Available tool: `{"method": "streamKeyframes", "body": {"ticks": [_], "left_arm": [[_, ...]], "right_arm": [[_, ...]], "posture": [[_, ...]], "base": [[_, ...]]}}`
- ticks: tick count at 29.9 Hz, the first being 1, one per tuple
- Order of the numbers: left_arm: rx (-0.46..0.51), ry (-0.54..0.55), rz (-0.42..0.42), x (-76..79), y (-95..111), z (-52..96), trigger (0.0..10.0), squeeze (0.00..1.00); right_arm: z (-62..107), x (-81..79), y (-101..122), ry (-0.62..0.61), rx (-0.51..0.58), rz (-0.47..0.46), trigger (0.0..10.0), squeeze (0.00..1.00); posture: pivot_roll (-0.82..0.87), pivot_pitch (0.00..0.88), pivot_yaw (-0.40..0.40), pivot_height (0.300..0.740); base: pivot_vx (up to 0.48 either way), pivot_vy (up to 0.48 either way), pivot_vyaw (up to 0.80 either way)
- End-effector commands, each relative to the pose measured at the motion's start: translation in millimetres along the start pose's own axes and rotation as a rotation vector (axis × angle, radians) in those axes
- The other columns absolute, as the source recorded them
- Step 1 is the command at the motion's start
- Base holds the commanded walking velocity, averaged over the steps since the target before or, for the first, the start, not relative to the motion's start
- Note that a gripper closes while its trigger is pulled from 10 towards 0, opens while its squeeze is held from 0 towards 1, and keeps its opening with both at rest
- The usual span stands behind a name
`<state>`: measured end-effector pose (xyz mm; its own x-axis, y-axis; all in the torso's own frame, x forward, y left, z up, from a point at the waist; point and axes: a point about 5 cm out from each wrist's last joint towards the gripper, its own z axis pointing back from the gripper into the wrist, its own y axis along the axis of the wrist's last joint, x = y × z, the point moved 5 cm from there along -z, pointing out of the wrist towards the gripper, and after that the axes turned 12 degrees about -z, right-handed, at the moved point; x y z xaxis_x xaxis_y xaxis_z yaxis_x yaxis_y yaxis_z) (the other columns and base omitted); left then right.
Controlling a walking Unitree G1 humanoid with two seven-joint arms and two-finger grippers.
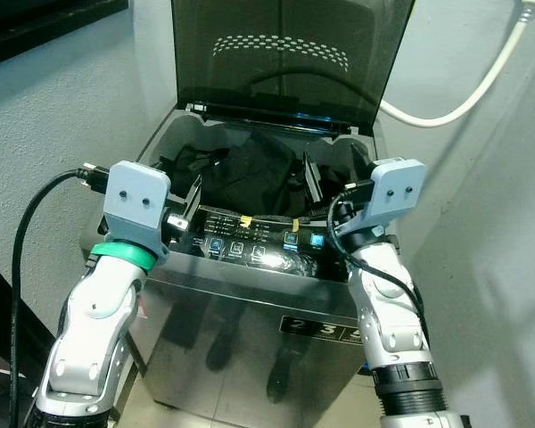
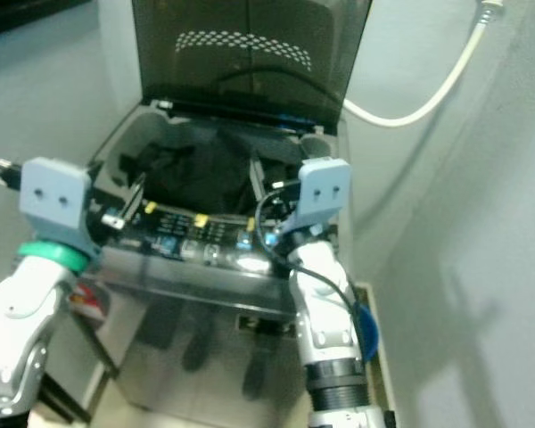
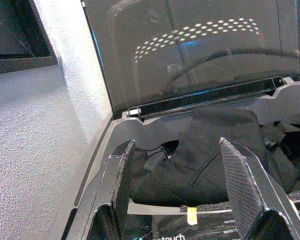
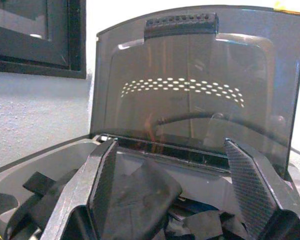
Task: Clothes washing
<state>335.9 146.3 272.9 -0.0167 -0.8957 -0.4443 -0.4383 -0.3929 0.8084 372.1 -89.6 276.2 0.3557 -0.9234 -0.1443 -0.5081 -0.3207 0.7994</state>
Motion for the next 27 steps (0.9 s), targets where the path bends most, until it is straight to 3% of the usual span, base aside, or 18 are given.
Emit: {"method": "streamKeyframes", "body": {"ticks": [1, 27], "left_arm": [[-0.003, -0.006, 0.001, 3.4, -2.6, 0.8, 10.0, 0.0], [0.0, -0.007, -0.001, 4.8, -4.3, 1.2, 10.0, 0.0]], "right_arm": [[0.6, -0.8, -2.7, 0.006, -0.008, 0.01, 10.0, 0.0], [2.4, -2.5, -7.5, 0.014, -0.024, 0.026, 10.0, 0.0]], "posture": [[0.13, 0.011, -0.017, 0.74], [0.13, 0.019, -0.015, 0.74]], "base": [[-0.251, 0.0, 0.0], [-0.313, 0.0, 0.0]]}}
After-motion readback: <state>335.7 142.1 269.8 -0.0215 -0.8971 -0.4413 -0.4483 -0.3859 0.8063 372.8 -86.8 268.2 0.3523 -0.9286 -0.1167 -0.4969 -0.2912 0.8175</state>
